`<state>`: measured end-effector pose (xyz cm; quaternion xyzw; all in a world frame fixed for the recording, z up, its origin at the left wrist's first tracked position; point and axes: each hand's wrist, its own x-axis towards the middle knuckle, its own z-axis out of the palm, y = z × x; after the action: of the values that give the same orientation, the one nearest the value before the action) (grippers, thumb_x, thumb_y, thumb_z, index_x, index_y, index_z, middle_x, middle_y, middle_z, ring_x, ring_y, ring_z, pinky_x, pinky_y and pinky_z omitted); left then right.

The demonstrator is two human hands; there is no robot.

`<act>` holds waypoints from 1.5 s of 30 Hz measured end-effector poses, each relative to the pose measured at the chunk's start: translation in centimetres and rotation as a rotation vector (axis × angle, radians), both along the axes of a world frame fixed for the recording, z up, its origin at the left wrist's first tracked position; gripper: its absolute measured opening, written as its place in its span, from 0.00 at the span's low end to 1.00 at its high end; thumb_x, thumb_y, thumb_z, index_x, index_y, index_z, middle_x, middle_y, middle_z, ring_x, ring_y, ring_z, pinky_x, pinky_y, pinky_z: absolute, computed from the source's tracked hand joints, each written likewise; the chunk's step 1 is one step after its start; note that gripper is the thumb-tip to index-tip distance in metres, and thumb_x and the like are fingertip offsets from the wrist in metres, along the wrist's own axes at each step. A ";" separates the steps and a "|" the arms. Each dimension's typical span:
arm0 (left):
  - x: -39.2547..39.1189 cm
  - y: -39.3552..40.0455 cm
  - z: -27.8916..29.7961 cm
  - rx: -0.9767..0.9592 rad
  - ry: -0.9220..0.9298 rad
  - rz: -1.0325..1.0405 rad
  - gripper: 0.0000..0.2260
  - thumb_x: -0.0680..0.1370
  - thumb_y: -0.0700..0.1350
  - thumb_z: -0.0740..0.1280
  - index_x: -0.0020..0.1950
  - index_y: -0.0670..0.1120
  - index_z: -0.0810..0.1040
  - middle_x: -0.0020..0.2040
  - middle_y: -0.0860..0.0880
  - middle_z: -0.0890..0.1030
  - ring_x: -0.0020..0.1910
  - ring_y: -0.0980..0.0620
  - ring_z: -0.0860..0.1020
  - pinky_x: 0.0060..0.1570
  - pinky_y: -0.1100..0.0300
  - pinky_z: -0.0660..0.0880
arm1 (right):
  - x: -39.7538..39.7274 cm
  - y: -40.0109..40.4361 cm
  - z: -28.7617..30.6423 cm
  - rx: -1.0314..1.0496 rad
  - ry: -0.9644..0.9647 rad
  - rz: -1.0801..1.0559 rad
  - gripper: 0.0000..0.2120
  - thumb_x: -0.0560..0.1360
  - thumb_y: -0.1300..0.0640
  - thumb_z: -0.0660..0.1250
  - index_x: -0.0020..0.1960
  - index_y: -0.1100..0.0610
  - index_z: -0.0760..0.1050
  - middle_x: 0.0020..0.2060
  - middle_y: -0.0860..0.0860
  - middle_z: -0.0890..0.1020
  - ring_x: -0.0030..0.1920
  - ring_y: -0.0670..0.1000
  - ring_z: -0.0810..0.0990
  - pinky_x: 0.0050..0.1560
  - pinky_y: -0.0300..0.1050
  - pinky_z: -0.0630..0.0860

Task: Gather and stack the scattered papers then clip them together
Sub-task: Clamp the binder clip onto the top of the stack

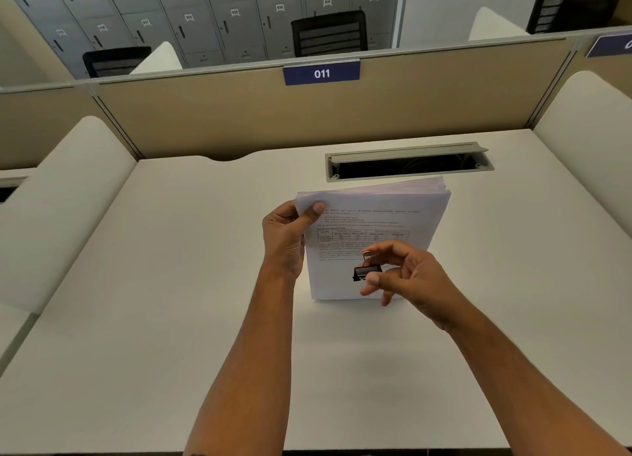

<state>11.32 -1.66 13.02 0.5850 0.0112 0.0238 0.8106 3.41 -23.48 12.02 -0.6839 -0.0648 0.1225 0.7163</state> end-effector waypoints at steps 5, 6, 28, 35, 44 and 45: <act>0.0 0.0 0.0 -0.001 -0.007 -0.005 0.04 0.71 0.47 0.76 0.44 0.54 0.89 0.43 0.52 0.87 0.43 0.54 0.83 0.48 0.54 0.82 | 0.6 -0.1 1.4 -0.364 -0.269 -0.071 0.20 0.66 0.44 0.81 0.55 0.48 0.82 0.49 0.40 0.83 0.32 0.44 0.74 0.39 0.36 0.78; 0.1 0.0 0.0 -0.007 -0.008 -0.007 0.04 0.70 0.47 0.76 0.44 0.54 0.89 0.43 0.52 0.87 0.43 0.54 0.83 0.48 0.55 0.82 | 0.7 -0.1 1.7 -0.385 -0.307 -0.066 0.20 0.66 0.44 0.81 0.55 0.47 0.82 0.49 0.39 0.82 0.31 0.44 0.73 0.39 0.36 0.78; 0.7 0.0 0.2 -0.008 -0.003 -0.002 0.04 0.73 0.44 0.75 0.42 0.53 0.89 0.41 0.53 0.86 0.42 0.55 0.83 0.43 0.60 0.81 | 3.3 4.9 0.9 0.934 0.061 -0.327 0.33 0.58 0.44 0.87 0.57 0.59 0.84 0.45 0.53 0.84 0.35 0.44 0.81 0.32 0.34 0.77; 0.9 0.0 0.1 -0.020 -0.022 -0.010 0.04 0.74 0.43 0.76 0.43 0.52 0.89 0.42 0.52 0.87 0.43 0.55 0.83 0.44 0.59 0.81 | 3.5 6.9 1.3 1.330 0.174 -0.370 0.10 0.78 0.55 0.63 0.53 0.61 0.77 0.49 0.59 0.78 0.29 0.44 0.80 0.24 0.33 0.75; 1.1 0.0 0.1 -0.016 -0.020 -0.007 0.06 0.73 0.42 0.75 0.42 0.53 0.89 0.42 0.53 0.87 0.44 0.53 0.84 0.47 0.55 0.83 | 2.5 8.2 0.9 1.363 0.199 -0.317 0.18 0.79 0.55 0.63 0.67 0.60 0.67 0.43 0.60 0.84 0.25 0.44 0.75 0.26 0.34 0.74; 1.1 0.1 0.1 -0.019 -0.027 -0.011 0.06 0.74 0.42 0.76 0.42 0.53 0.89 0.42 0.52 0.87 0.44 0.53 0.84 0.47 0.55 0.82 | 2.6 8.1 0.8 1.379 0.199 -0.310 0.14 0.79 0.56 0.62 0.63 0.61 0.71 0.43 0.61 0.84 0.25 0.44 0.75 0.25 0.34 0.74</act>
<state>12.40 -1.61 13.11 0.5768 -0.0028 0.0271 0.8164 6.00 -15.38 12.83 -0.0621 0.0360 0.0123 0.9973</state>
